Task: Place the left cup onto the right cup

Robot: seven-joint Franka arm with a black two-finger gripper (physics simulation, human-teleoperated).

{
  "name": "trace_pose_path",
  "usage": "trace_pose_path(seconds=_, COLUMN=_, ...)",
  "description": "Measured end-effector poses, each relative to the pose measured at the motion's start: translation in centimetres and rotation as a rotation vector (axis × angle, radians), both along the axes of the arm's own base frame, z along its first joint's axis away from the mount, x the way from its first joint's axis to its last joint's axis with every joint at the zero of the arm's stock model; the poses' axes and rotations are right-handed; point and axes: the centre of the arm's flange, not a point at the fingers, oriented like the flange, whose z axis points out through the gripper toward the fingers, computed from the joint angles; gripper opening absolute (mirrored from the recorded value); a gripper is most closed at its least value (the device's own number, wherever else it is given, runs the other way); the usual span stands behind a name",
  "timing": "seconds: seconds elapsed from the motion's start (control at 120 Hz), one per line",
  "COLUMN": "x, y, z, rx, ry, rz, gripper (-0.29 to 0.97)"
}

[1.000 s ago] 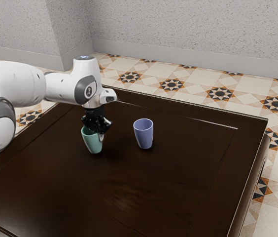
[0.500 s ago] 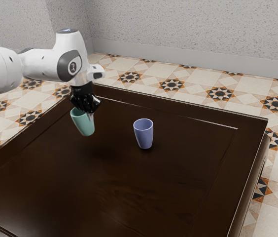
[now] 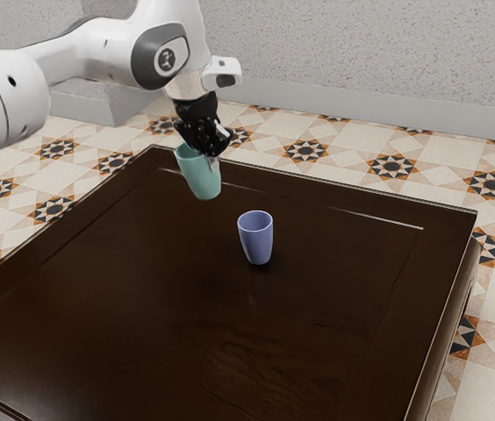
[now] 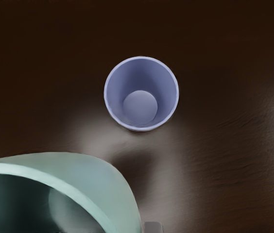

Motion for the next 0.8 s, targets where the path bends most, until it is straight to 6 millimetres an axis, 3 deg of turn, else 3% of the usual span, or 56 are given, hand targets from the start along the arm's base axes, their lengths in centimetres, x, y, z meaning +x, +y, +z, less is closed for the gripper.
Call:
trace_pose_path(seconds=0.208, x=2.6, y=-3.1, z=-1.3, rx=-0.001, ry=-0.003, rz=-0.044, gripper=-0.09)
trace_pose_path(seconds=0.342, x=4.2, y=-4.0, z=-2.1, rx=-0.002, ry=-0.016, rz=-0.053, gripper=-0.09)
trace_pose_path(seconds=0.5, x=5.9, y=-4.4, z=-3.9, rx=0.001, ry=-0.023, rz=-0.053, gripper=-0.09)
trace_pose_path(seconds=0.8, x=7.9, y=-4.0, z=-9.7, rx=0.009, ry=-0.002, rz=-0.039, gripper=-0.09)
